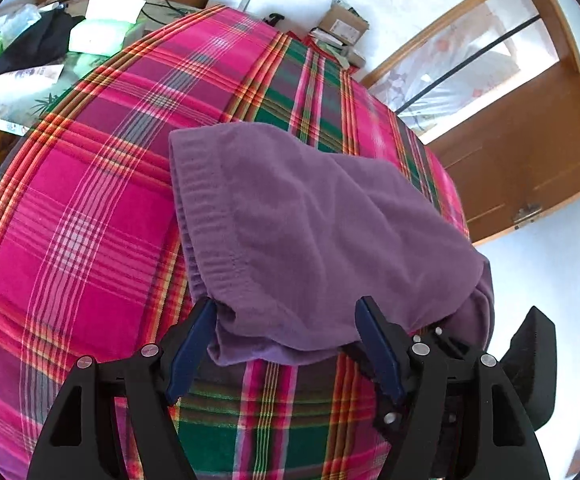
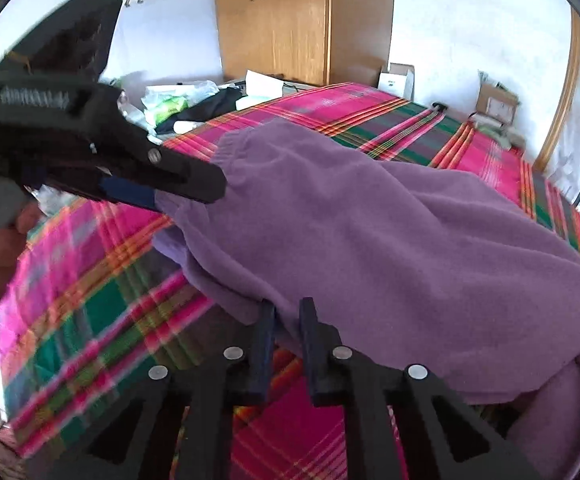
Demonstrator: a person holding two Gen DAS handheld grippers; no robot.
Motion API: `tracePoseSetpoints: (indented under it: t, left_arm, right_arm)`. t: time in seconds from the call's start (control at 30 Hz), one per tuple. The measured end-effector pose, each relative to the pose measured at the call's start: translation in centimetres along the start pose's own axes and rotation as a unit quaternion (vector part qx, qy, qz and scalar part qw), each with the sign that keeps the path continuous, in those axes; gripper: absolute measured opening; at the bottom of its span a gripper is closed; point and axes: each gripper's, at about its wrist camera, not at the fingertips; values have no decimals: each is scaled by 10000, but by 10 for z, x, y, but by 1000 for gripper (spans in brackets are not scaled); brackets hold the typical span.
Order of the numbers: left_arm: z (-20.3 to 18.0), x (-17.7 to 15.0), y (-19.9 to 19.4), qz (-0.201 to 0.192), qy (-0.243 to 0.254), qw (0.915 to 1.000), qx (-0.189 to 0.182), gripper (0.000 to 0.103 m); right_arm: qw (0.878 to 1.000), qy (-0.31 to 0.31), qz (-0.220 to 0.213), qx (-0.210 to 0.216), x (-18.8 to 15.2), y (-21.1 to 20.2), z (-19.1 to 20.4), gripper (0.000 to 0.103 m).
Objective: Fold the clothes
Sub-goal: 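Grasp the ribbed waistband of the purple pants with the left gripper while the right gripper grasps fleece, then lift the purple pants off the bed with both grippers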
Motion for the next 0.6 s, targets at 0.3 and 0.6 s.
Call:
tracePoseSetpoints:
  t: [0.3,0.6]
  left_arm:
    - [2,5,5,76,-112,9999,-48,73]
    - [-9,4,-17,-373,518,9978,188,73]
  right_arm:
    - [9999,23,-102,17,11,-7,-5,2]
    - [9964,27,-592,-600,38,-28,-15,2]
Point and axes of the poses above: each gripper's, at about its wrist camera, not at the fingertips, and y roughly the way its jaws point, z to its left, x to its top, and after that the axes turned 8 degrees about -y, right-handed
